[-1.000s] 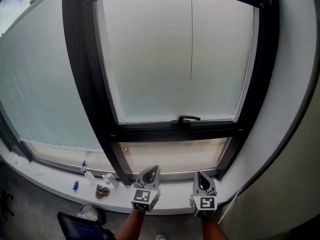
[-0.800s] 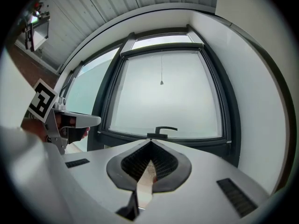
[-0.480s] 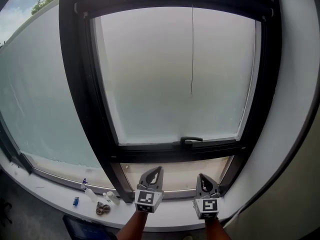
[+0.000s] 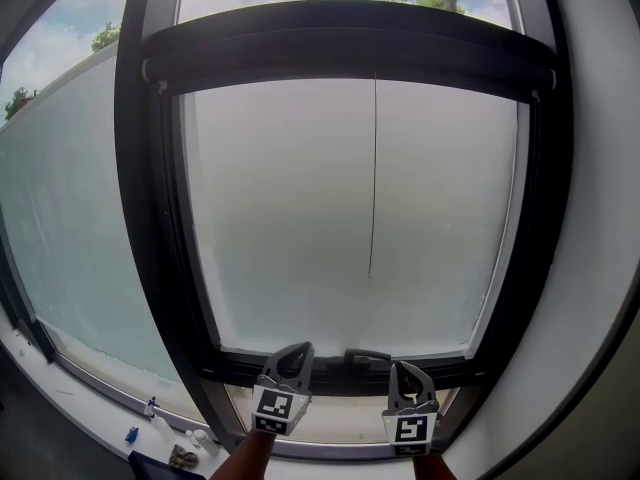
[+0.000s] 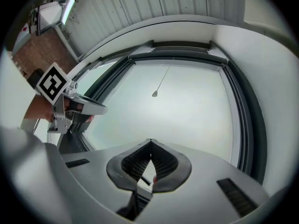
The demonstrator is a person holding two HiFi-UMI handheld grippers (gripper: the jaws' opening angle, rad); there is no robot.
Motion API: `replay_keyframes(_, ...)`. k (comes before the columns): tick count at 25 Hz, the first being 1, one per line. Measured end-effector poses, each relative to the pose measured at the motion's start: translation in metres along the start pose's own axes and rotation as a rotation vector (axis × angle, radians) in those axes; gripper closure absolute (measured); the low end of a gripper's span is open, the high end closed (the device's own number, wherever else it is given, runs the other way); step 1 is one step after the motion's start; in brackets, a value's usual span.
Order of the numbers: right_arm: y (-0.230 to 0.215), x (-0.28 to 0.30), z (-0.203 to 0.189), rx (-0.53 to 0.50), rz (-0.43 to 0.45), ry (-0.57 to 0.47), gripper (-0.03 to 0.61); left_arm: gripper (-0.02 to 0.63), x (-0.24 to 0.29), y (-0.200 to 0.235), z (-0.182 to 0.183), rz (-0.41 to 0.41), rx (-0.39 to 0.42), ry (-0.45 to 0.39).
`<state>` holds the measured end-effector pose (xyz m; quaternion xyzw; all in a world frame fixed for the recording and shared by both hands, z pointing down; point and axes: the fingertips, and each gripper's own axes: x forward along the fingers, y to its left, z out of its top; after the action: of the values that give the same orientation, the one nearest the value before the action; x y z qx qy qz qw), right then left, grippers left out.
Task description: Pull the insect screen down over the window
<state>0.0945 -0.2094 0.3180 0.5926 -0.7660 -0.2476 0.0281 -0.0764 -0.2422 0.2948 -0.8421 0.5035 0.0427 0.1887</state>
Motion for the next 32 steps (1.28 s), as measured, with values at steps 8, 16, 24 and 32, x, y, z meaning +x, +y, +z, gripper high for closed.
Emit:
replay_keyframes(8, -0.064, 0.050, 0.061, -0.167, -0.009, -0.101, 0.575, 0.611, 0.052, 0.038, 0.060, 0.104, 0.248, -0.031)
replay_keyframes(16, -0.085, 0.098, 0.124, -0.392, -0.033, -0.159, 0.575, 0.611, 0.099, 0.090, 0.138, 0.171, 0.565, -0.087)
replay_keyframes(24, -0.119, 0.146, 0.197, -0.674, -0.104, -0.168, 0.550, 0.609, 0.124, 0.123, 0.237, 0.213, 0.856, -0.188)
replay_keyframes(32, -0.175, 0.171, 0.280, -0.934, -0.226, -0.142, 0.471, 0.529, 0.141, 0.149, 0.330, 0.323, 1.119, -0.192)
